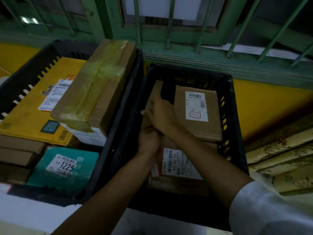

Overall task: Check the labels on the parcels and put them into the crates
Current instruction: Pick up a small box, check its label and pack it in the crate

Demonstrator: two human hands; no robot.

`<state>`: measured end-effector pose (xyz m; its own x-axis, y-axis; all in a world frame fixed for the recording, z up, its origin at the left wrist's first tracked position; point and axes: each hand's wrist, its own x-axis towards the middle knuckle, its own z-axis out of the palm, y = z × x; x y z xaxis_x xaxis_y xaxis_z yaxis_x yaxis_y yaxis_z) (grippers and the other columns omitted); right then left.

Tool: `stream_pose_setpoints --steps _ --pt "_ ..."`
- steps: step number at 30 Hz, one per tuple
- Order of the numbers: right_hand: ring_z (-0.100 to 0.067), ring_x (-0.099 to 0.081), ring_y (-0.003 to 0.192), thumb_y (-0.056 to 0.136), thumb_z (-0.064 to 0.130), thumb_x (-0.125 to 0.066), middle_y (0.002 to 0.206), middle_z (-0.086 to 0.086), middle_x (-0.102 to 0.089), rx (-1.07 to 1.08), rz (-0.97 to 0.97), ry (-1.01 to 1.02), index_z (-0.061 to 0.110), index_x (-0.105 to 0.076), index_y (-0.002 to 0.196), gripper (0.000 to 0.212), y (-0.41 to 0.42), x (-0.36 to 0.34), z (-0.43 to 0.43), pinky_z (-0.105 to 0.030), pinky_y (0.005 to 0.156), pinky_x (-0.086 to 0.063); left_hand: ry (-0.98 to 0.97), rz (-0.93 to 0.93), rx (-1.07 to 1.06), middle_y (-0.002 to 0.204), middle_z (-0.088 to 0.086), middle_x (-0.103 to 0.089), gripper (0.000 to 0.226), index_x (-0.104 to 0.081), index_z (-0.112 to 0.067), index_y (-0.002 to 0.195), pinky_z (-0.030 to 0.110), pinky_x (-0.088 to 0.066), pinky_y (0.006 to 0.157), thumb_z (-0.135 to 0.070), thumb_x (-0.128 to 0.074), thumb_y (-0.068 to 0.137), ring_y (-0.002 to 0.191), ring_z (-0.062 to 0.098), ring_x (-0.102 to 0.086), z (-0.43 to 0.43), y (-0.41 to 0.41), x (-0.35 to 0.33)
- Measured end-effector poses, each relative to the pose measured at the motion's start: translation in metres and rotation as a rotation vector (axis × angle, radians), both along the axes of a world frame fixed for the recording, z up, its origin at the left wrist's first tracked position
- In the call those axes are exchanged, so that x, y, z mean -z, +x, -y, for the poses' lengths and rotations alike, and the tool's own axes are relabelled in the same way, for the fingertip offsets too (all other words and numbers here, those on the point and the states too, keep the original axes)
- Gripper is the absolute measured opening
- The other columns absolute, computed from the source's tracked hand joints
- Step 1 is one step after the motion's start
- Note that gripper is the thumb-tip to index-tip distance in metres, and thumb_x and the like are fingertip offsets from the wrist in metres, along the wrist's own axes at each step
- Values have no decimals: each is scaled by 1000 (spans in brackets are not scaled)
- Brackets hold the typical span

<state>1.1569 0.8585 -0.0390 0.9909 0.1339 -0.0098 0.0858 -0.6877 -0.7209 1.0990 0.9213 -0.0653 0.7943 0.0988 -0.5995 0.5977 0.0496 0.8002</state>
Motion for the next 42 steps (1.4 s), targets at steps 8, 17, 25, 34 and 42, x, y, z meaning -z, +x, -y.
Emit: stream_pose_setpoints --steps 8,17,25,34,42 --pt "-28 -57 106 97 25 -48 124 -12 -56 -64 112 -641 6 -37 136 45 -4 60 -5 -34 80 -37 -162 -181 -276 124 21 -58 39 -51 -3 130 37 -50 86 -27 -37 102 106 30 -58 4 14 -7" --pt "-22 -47 123 98 16 -42 128 -11 -55 -284 9 -706 6 -43 133 37 18 51 4 -48 120 1 -10 -171 -216 112 16 -64 39 -60 -5 117 31 -49 65 -34 -39 101 77 22 -57 3 37 12" --pt "-29 -34 136 96 29 -52 140 -15 -47 -295 -88 -740 8 -43 138 48 13 32 6 -47 118 -7 -299 -109 -122 107 14 -65 34 -60 -8 120 29 -54 64 -30 -45 99 92 24 -62 -14 10 -28" --pt "-25 -61 93 97 18 -52 100 -11 -68 134 68 -35 4 -69 103 23 -41 6 25 -33 77 -46 -365 115 97 117 3 -64 21 -62 -19 105 32 -39 95 -27 -44 98 111 17 -57 -49 -13 -73" --pt "-9 -63 91 94 16 -59 85 16 -64 548 165 308 29 -65 83 18 -137 -20 24 -25 83 -49 -465 193 411 105 -3 -70 26 -59 -16 119 21 -48 77 -23 -45 98 99 8 -65 -52 -45 -83"
